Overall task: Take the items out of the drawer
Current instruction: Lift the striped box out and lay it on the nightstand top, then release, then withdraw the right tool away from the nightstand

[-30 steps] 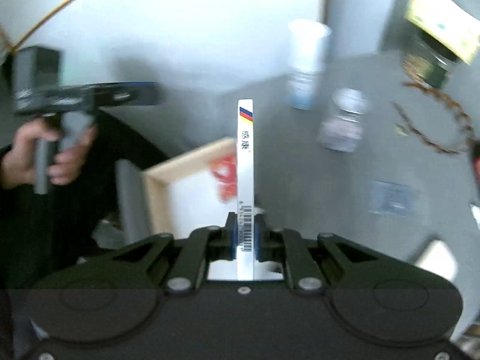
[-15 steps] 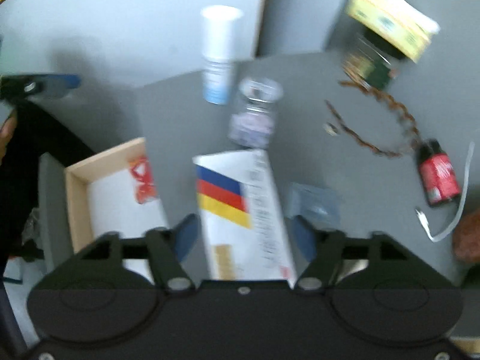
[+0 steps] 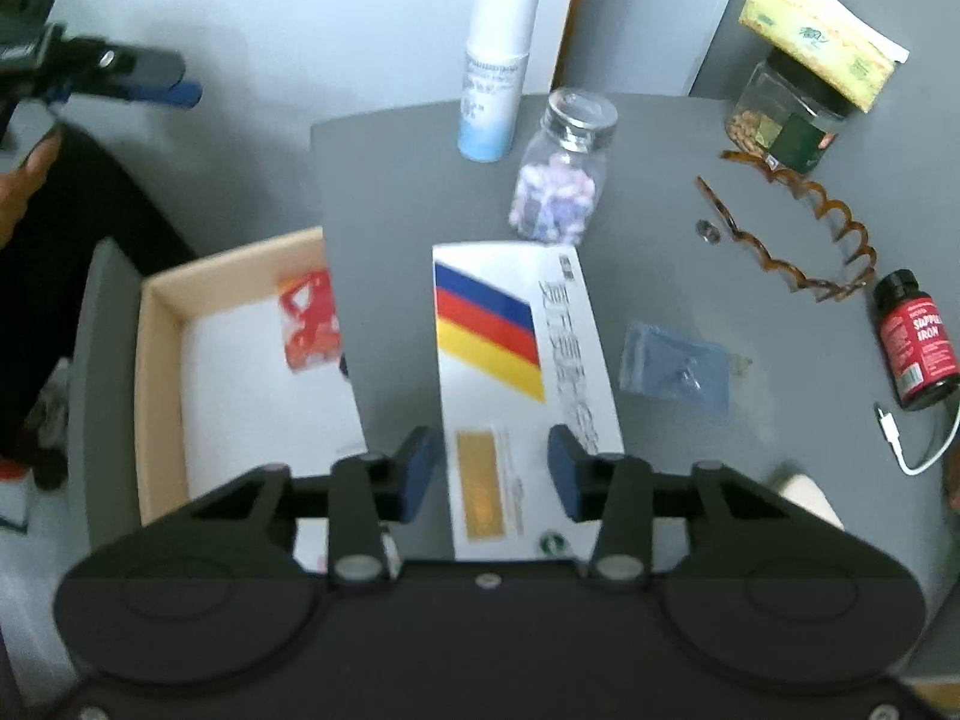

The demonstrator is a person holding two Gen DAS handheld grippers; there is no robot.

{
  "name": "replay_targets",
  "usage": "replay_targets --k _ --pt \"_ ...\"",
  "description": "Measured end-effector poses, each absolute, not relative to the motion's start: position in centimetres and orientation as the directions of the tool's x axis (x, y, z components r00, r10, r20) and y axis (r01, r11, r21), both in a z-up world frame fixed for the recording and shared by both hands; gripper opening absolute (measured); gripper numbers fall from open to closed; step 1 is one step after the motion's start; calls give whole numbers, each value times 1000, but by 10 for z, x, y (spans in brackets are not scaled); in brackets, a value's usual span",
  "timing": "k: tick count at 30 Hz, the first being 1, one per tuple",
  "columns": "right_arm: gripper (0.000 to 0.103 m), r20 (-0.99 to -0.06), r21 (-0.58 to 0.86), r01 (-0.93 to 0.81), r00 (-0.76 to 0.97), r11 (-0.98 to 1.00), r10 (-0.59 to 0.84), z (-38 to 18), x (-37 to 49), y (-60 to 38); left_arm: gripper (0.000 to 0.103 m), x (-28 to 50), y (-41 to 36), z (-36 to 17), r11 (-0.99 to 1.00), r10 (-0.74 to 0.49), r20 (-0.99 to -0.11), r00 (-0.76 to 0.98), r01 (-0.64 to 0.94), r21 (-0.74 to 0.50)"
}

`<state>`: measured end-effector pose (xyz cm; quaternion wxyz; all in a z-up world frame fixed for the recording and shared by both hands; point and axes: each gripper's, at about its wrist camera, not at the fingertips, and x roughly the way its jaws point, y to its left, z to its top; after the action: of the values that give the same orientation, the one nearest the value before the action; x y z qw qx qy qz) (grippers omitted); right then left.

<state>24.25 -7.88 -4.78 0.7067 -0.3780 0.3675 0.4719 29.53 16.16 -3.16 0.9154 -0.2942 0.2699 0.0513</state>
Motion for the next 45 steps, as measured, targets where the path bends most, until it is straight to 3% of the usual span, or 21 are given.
replay_targets --k 3,7,14,22,24,26,29,35,41,45 --pt "38 -872 -209 -942 302 264 386 -45 240 -82 103 297 158 -32 830 -71 -527 847 -243 -503" --pt "53 -836 -220 -933 331 286 437 -40 233 -77 103 298 153 -32 838 -73 -534 842 -238 -491" --pt "44 -855 -189 -952 281 242 436 -49 242 -91 103 300 150 -34 844 -75 -543 836 -237 -481" --pt "43 -847 -180 -962 258 206 464 -39 248 -117 103 307 143 -36 860 -82 -554 828 -223 -460" --pt "45 -798 -171 -954 281 246 533 -19 235 -120 103 309 141 -36 866 -80 -558 826 -219 -449" --pt "63 -759 -158 -937 317 311 569 -4 223 -125 103 310 137 -36 876 -80 -564 822 -212 -434" --pt "80 -678 -70 -860 412 506 608 25 195 -142 103 309 126 -35 909 -75 -572 817 -179 -375" --pt "86 -550 333 -565 534 755 642 41 94 -214 103 304 92 -30 953 -59 -624 779 -142 -267" --pt "86 -685 289 -334 583 897 438 17 43 -256 103 302 37 -5 986 -20 -664 748 -94 -135" --pt "86 -689 203 -297 633 933 352 -7 25 -275 103 298 4 7 995 14 -684 729 -75 -60"
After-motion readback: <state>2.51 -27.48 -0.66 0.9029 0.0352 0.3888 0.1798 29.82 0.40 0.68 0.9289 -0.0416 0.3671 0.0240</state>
